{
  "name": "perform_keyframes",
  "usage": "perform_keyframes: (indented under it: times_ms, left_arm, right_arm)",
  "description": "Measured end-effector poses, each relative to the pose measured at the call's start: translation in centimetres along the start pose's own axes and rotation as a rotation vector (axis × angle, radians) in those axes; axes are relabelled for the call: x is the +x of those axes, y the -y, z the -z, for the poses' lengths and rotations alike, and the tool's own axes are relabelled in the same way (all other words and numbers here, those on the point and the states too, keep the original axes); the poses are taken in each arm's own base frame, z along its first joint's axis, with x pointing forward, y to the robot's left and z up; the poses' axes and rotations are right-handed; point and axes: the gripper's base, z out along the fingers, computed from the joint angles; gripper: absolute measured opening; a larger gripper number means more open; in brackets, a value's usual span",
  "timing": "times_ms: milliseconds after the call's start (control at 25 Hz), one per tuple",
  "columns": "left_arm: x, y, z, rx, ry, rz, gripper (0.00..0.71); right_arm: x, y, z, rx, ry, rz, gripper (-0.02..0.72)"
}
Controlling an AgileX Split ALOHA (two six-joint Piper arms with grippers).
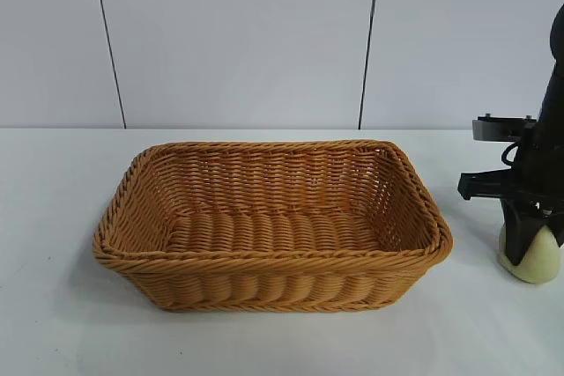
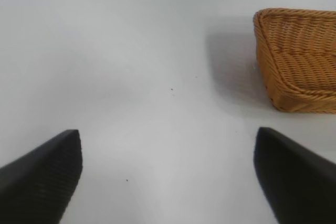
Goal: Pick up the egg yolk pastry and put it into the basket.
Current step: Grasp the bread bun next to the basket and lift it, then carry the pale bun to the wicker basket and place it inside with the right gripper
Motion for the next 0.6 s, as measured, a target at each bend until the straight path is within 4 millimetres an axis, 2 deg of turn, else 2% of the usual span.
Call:
perform_keyframes:
  times_ms: [280,480,600]
  left_arm:
    - [0.0,0.0,0.0,0.000,0.000,0.000,0.643]
    - [0.0,0.0,0.0,0.000,0.000,-0.001,0.643]
    - [0.0,0.0,0.0,0.000,0.000,-0.001,0.643]
  right_arm:
    - [0.5,0.0,5.7,0.007,0.065,0.015,0.131]
    - [-1.1,-0.4,8.9,0.003,0.111,0.021,0.131]
    - [-1.7,-1.5,10.3,-0.002,0.142,0.052,0.131]
